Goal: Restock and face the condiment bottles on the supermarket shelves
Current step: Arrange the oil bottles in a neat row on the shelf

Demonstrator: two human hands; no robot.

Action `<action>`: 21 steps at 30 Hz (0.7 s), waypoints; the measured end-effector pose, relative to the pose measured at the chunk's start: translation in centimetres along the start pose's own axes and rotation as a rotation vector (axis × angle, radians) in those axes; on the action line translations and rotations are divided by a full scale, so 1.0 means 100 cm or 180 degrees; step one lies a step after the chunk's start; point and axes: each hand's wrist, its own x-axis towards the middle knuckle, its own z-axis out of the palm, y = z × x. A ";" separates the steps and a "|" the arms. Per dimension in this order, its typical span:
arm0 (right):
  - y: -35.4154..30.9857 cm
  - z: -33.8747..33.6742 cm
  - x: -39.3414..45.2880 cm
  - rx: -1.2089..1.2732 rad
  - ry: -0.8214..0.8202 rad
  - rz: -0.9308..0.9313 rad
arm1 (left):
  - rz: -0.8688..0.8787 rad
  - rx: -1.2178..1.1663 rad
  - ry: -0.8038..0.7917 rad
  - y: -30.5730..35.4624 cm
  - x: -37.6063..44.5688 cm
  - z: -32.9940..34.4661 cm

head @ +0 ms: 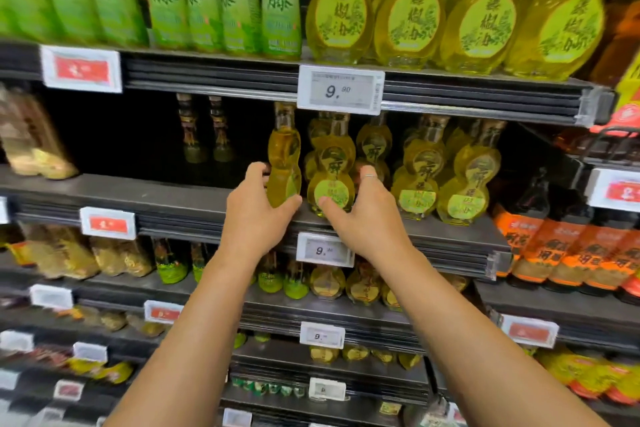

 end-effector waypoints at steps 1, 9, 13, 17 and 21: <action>0.000 0.003 0.003 -0.0028 -0.0015 0.0040 | 0.0040 -0.0008 0.0017 -0.001 0.001 0.000; 0.010 -0.002 0.007 -0.0042 -0.0026 0.0151 | 0.0204 -0.0219 -0.0271 -0.012 0.007 -0.003; 0.015 -0.010 0.004 -0.0188 -0.0008 0.0135 | 0.0228 -0.0182 -0.0405 -0.013 0.011 -0.003; 0.021 -0.019 -0.001 -0.0170 -0.0037 0.0160 | 0.0106 -0.0228 -0.0615 -0.010 0.017 -0.003; 0.025 -0.024 -0.006 -0.0125 0.0011 0.0108 | 0.0002 -0.0354 -0.0585 -0.007 0.014 -0.004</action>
